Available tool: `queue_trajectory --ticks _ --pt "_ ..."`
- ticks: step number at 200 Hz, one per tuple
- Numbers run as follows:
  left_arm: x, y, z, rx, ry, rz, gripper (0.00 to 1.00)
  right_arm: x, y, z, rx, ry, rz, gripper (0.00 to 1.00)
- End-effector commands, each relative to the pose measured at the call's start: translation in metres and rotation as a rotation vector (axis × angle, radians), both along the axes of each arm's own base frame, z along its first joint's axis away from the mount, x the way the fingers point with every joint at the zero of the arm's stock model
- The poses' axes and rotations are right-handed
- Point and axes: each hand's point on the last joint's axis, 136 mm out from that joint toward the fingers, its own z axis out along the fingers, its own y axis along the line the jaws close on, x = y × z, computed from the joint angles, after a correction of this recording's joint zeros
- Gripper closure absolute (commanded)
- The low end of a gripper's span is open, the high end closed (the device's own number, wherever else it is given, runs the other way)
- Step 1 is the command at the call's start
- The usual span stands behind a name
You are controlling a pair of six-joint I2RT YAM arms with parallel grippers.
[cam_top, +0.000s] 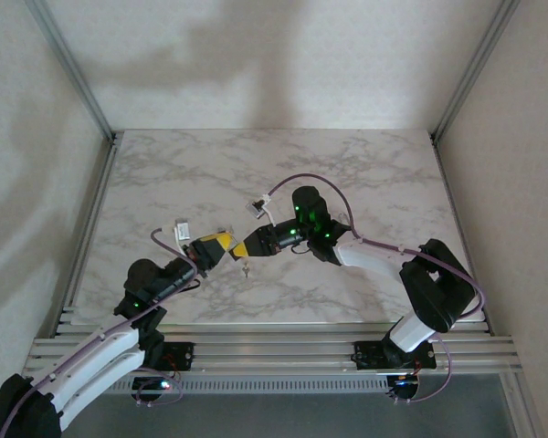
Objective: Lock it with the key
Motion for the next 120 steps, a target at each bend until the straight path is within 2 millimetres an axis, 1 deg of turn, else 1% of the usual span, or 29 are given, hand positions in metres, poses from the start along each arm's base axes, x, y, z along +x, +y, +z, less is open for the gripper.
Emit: queue_trajectory --ticks 1,55,120 --pt "-0.004 -0.001 -0.022 0.025 0.038 -0.021 1.0 -0.01 0.002 0.024 0.083 -0.051 0.055 1.0" --pt "-0.012 -0.001 -0.021 -0.008 0.031 -0.047 1.0 -0.005 0.008 0.03 0.092 -0.049 0.043 1.0" --pt "-0.022 -0.003 -0.025 -0.039 0.034 -0.08 1.0 0.01 0.015 0.029 0.067 -0.068 -0.026 1.0"
